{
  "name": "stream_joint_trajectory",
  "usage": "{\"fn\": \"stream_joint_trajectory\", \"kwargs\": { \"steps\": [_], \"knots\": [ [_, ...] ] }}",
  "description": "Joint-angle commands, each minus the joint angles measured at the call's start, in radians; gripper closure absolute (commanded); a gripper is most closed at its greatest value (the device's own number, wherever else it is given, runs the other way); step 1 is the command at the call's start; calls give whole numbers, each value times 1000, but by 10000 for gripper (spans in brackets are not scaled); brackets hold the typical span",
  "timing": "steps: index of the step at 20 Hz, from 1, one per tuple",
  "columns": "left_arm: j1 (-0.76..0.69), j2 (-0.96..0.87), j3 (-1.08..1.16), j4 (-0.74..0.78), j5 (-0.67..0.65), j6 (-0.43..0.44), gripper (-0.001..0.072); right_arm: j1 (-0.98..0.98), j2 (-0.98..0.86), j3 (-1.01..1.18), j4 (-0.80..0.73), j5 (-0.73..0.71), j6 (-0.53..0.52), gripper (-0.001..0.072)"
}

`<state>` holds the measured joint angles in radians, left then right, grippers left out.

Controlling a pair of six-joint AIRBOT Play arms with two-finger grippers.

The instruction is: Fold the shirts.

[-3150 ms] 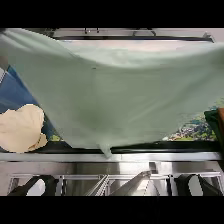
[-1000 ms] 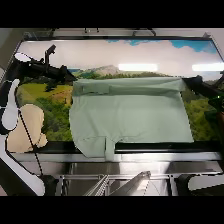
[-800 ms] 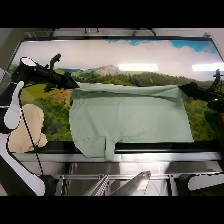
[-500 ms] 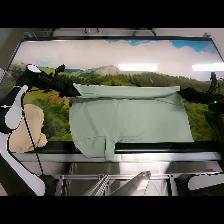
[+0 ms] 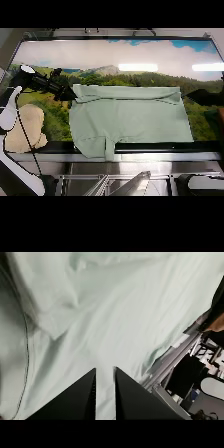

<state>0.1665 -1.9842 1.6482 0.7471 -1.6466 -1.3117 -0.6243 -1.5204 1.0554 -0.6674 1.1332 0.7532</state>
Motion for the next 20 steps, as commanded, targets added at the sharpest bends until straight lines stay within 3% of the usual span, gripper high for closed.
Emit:
{"fn": "stream_joint_trajectory", "kwargs": {
  "steps": [1, 5, 8, 15, 18, 19, 20],
  "knots": [
    [24, 82, -129, 3, -56, 23, 597, -60, 85, -66, -255, 139, 131, 360],
    [81, 331, -496, 42, 66, 158, 589, -167, 123, -240, -369, 138, 141, 325],
    [159, 458, -694, 45, 92, 167, 469, -203, 114, -288, -426, 105, 138, 325],
    [271, 662, -986, 45, 140, 167, 469, -80, -25, -304, -338, 77, 99, 330],
    [263, 709, -1089, 44, 199, 167, 468, -40, -38, -303, -301, 78, 85, 573],
    [244, 715, -1120, 44, 219, 167, 469, -40, -36, -302, -281, 78, 85, 693],
    [217, 718, -1146, 44, 235, 167, 468, -40, -36, -299, -265, 78, 85, 694]
  ]
}}
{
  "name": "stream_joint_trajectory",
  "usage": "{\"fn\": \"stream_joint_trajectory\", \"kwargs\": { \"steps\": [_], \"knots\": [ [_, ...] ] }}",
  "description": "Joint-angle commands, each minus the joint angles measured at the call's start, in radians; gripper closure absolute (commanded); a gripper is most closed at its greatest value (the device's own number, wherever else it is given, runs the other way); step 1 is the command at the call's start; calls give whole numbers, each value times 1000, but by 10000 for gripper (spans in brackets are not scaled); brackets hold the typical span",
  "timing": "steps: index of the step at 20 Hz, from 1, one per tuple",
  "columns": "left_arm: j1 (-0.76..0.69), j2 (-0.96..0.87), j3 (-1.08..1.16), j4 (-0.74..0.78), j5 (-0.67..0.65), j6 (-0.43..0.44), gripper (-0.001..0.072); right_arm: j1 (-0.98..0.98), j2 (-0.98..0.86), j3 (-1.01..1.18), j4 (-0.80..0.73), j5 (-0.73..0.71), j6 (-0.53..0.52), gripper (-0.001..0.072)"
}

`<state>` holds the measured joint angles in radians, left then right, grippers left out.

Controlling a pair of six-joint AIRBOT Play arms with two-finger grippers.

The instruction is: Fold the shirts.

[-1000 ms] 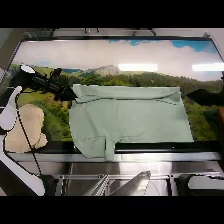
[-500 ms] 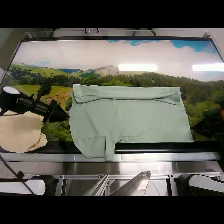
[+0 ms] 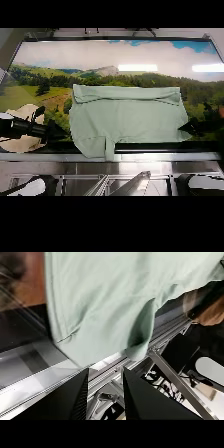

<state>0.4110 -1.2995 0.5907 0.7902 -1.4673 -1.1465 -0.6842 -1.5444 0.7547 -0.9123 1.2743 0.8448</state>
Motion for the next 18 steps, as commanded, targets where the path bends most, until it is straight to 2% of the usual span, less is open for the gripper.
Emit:
{"fn": "stream_joint_trajectory", "kwargs": {
  "steps": [1, 7, 11, 12, 13, 14, 15, 18],
  "knots": [
    [-63, 32, -112, 1, 74, 2, 468, 20, -12, 2, -5, -63, -7, 694],
    [-290, 32, -140, 5, 169, -18, 468, 20, -12, 2, 3, -58, -7, 694],
    [-318, 32, -140, 5, 196, -26, 468, 20, -12, 2, 39, -57, -8, 694],
    [-317, 32, -140, 5, 195, -25, 437, 20, -12, 2, 39, -57, -8, 694],
    [-317, 32, -140, 5, 192, -26, 241, 20, -12, 2, 39, -57, -8, 694],
    [-317, 32, -140, 4, 193, -29, -13, 20, -12, 2, 39, -57, -8, 694],
    [-317, 32, -140, 4, 196, -33, 31, 20, -12, 2, 39, -58, -8, 694],
    [-317, 32, -140, -2, 226, -33, 30, 20, -12, 2, 43, -58, -8, 694]
  ]
}}
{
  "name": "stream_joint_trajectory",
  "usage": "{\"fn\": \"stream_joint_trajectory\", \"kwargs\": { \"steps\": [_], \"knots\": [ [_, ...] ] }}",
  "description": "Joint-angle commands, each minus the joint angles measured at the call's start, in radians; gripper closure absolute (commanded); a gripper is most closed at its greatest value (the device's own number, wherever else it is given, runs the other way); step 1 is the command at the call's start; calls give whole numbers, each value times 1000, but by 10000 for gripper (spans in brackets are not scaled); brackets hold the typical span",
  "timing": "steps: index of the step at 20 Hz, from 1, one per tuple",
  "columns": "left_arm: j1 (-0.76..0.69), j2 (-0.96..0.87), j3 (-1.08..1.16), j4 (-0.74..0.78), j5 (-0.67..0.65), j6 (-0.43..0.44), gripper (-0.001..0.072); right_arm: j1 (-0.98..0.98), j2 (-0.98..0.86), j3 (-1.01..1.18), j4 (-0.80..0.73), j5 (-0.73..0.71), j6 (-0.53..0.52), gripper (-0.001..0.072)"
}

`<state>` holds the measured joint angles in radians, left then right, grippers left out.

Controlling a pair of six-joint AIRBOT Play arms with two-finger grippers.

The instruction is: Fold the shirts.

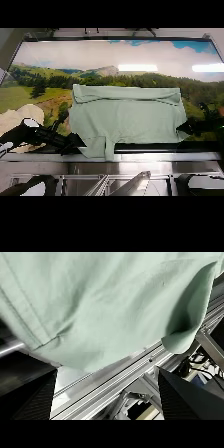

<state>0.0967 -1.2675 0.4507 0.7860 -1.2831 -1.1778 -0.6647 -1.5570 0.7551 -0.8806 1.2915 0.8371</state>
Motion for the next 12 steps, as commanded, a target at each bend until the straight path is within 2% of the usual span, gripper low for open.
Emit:
{"fn": "stream_joint_trajectory", "kwargs": {
  "steps": [1, 2, 3, 4, 6, 7, 8, 12],
  "knots": [
    [-3, 0, 0, -3, 53, -2, 31, 1, 0, 1, 12, -75, 0, 694],
    [-3, 0, 0, -23, 71, -1, 32, 1, 0, 1, 13, -76, -1, 694],
    [-5, 0, -1, -59, 93, 0, 92, 1, 0, 1, 14, -75, 0, 694],
    [-17, 0, 0, -111, 125, 21, 228, 0, 0, 1, 14, -75, 0, 694],
    [-66, 0, 0, -153, 180, 53, 386, 0, 0, 1, 14, -68, 0, 694],
    [-93, 0, 0, -150, 193, 53, 514, 0, 0, 1, 14, -58, 0, 694],
    [-109, 0, 0, -150, 189, 63, 687, 0, 1, 1, 14, -48, 0, 695],
    [-62, 1, 0, -138, 74, 71, 678, -6, 11, 9, -2, 0, 23, 695]
  ]
}}
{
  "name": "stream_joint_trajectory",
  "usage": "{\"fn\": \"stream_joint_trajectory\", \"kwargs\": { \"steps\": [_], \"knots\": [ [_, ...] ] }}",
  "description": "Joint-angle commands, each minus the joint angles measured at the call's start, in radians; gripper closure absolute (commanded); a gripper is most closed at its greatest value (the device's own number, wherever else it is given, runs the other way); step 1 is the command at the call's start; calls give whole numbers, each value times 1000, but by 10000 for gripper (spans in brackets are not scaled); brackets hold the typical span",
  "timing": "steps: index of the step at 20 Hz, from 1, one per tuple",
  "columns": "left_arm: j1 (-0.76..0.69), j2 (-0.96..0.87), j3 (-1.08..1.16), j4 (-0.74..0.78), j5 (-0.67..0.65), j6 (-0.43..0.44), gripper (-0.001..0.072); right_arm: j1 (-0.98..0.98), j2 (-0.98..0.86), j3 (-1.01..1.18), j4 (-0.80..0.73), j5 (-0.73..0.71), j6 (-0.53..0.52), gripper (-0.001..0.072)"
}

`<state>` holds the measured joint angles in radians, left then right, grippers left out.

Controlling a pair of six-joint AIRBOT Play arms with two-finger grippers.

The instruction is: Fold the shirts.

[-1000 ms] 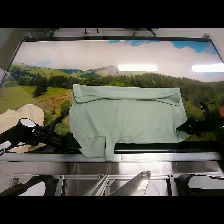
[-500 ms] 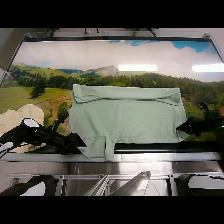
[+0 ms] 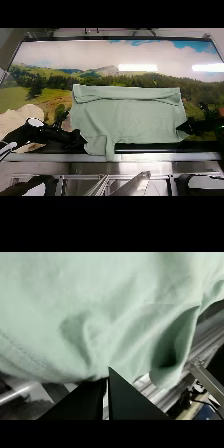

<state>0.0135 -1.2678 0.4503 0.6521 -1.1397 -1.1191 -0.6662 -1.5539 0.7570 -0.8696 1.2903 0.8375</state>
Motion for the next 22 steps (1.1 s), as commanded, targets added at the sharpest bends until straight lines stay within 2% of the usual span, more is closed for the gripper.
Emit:
{"fn": "stream_joint_trajectory", "kwargs": {
  "steps": [1, 3, 6, 10, 12, 16, 19, 22],
  "knots": [
    [62, 8, 2, 22, -116, 12, 679, -14, 17, 20, -25, 9, 45, 695],
    [158, 49, 2, 70, -159, 10, 679, -55, 43, 52, -62, 30, 101, 694],
    [293, 128, 2, 82, -174, 11, 678, -123, 81, 65, -60, 51, 121, 695],
    [340, 157, 2, 82, -192, 23, 677, -129, 82, 62, -37, 109, 116, 694],
    [340, 158, 3, 69, -225, 42, 677, -130, 83, 63, 32, 158, 95, 694],
    [352, 158, 86, -149, -312, 110, 677, -130, 83, 64, 325, 248, 3, 693],
    [340, 131, 263, -209, -286, 108, 677, -92, 83, 64, 534, 183, -48, 694],
    [302, -4, 462, -209, -254, 108, 677, -1, 82, 69, 579, -22, -58, 693]
  ]
}}
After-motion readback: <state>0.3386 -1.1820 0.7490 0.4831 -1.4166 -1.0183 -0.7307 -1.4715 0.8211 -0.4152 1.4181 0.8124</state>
